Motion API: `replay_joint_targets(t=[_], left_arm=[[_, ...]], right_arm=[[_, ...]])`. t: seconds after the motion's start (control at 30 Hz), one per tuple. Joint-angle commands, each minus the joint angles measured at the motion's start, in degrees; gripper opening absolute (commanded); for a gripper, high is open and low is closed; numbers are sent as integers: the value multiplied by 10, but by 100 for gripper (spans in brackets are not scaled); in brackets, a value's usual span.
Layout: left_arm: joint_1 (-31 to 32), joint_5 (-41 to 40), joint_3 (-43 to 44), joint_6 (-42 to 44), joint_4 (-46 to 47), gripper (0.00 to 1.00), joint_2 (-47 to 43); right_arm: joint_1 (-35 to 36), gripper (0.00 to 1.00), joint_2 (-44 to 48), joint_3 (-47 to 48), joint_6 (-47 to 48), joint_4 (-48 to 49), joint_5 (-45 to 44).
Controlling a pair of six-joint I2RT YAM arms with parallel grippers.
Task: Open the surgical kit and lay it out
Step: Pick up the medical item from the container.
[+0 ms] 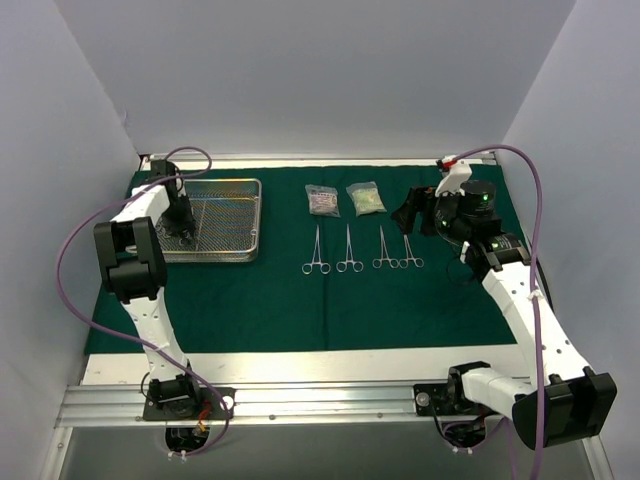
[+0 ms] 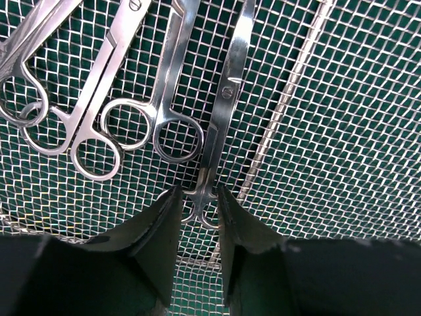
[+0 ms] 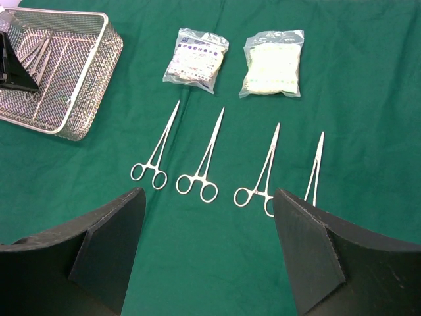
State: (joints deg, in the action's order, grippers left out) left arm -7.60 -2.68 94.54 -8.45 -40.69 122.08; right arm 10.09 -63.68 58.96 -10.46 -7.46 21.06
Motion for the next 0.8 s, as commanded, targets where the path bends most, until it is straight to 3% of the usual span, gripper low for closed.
replay_joint_targets(t=[0.0,0.23,0.3,0.47,0.77], left_arm=[[5,23,6,-16,3,36,5],[42,38,13,-68,-6,35,0],[60,36,25,-82,-15,31,-2],[70,-14,52,-126,-35,30,-16],[70,-109,86,-233,-57,47,-16]], right_arm=[[-4,74,-3,-3,6,17,8],[-4,74,-7,-5,5,18,5],[-4,73,-10,-5,4,19,6],[-4,73,-13,-4,4,19,6],[-4,73,-14,-10,-1,21,7]])
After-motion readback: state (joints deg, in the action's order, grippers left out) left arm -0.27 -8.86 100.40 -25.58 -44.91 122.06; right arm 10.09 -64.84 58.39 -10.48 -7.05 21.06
